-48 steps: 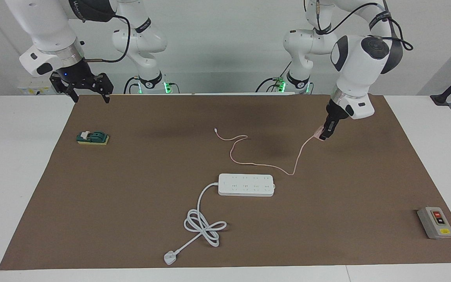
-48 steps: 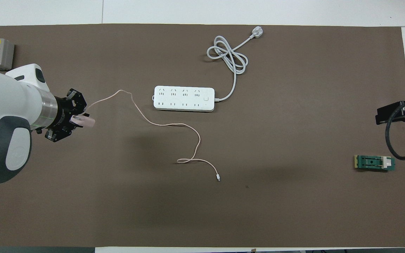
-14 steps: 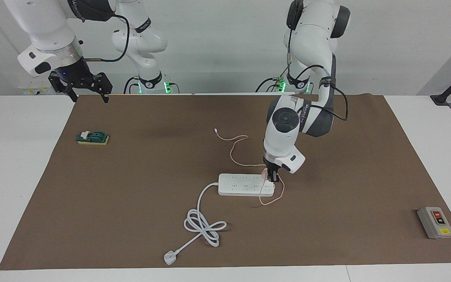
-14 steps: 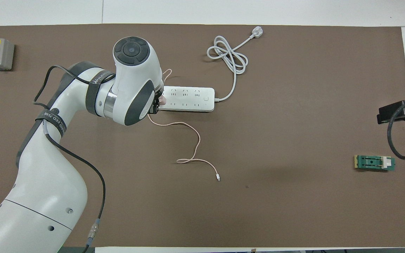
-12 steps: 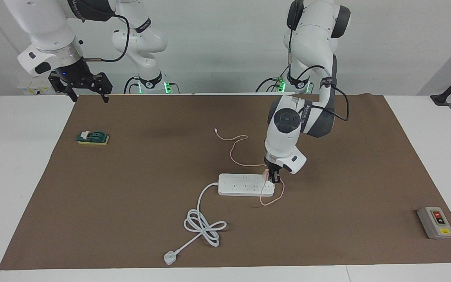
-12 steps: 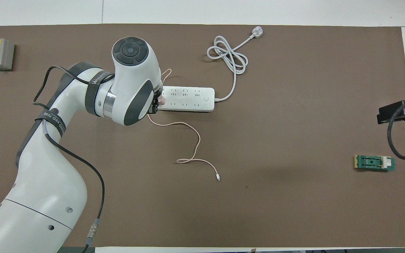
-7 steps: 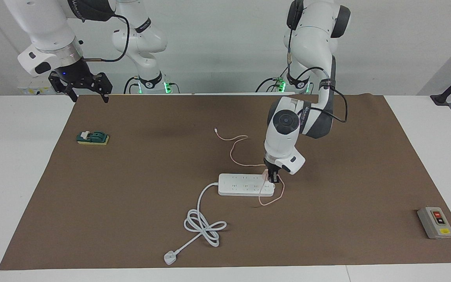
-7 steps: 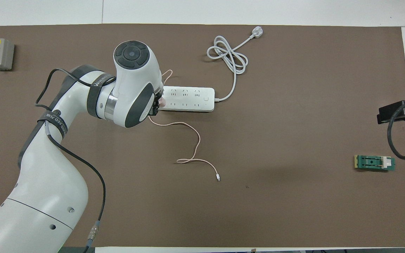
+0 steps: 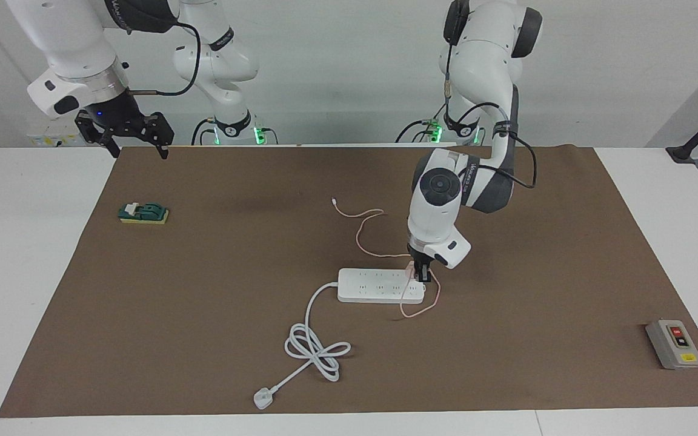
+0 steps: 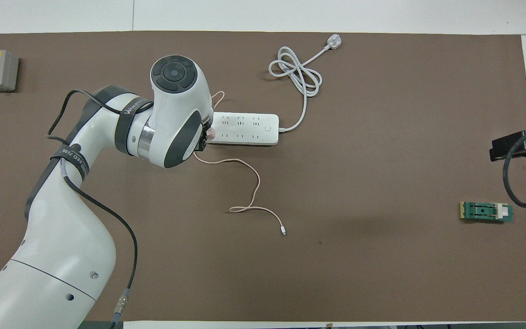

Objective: Plug charger into power strip
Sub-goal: 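Push the charger prongs into the socket with the left gripper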

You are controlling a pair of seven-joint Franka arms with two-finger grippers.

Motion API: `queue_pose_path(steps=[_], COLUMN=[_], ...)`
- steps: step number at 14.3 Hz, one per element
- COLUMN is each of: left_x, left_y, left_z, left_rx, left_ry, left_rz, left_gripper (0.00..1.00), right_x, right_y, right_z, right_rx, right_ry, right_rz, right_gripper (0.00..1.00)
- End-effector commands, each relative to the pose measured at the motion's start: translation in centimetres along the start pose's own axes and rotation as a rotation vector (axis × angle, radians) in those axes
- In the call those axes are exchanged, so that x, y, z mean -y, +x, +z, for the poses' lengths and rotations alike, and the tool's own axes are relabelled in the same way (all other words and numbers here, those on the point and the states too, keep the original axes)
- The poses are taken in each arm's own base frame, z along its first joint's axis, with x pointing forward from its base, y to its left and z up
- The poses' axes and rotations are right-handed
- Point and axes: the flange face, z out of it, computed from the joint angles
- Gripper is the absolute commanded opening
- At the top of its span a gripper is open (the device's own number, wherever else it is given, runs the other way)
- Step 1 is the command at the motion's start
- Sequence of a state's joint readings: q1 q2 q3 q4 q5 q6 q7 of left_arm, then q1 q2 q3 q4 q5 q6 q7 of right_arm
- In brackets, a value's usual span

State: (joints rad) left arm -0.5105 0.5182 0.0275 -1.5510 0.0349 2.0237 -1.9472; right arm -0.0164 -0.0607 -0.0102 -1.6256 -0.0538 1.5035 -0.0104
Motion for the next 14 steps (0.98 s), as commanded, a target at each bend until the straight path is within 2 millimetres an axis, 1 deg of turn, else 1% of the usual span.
queue_pose_path(steps=[1,3,5,6,8,10,14], left_x=[1.5,1.9,2.2,2.5,2.6,3.2,2.8], left_y=[-1.8,-2.9,-3.2,-3.9,-4.0,-4.9,-4.9], left_z=[-0.2,-0.3,-0.4,-0.4,-0.2,-0.4,-0.7], left_rx=[0.013,0.012,0.011,0.006,-0.003,-0.026,-0.047], left_ry=[-0.009,-0.010,-0.009,-0.008,0.001,0.005,0.002], left_rz=[0.021,0.038,0.043,0.049,0.045,0.052,0.010], left_gripper=[0.00,0.00,0.00,0.00,0.00,0.00,0.00], right_x=[-0.4,-0.4,-0.4,-0.4,-0.4,-0.3,-0.4], right_y=[-0.2,-0.2,-0.2,-0.2,-0.2,-0.2,-0.2], right_z=[-0.3,-0.4,-0.4,-0.4,-0.3,-0.4,-0.3], right_rx=[0.000,-0.001,-0.001,-0.001,0.000,-0.001,0.000], right_ry=[0.005,0.003,0.005,0.005,0.005,0.005,0.005], right_rz=[-0.016,-0.016,-0.016,-0.016,-0.016,-0.018,-0.016], right_gripper=[1.00,1.00,1.00,1.00,1.00,1.00,1.00])
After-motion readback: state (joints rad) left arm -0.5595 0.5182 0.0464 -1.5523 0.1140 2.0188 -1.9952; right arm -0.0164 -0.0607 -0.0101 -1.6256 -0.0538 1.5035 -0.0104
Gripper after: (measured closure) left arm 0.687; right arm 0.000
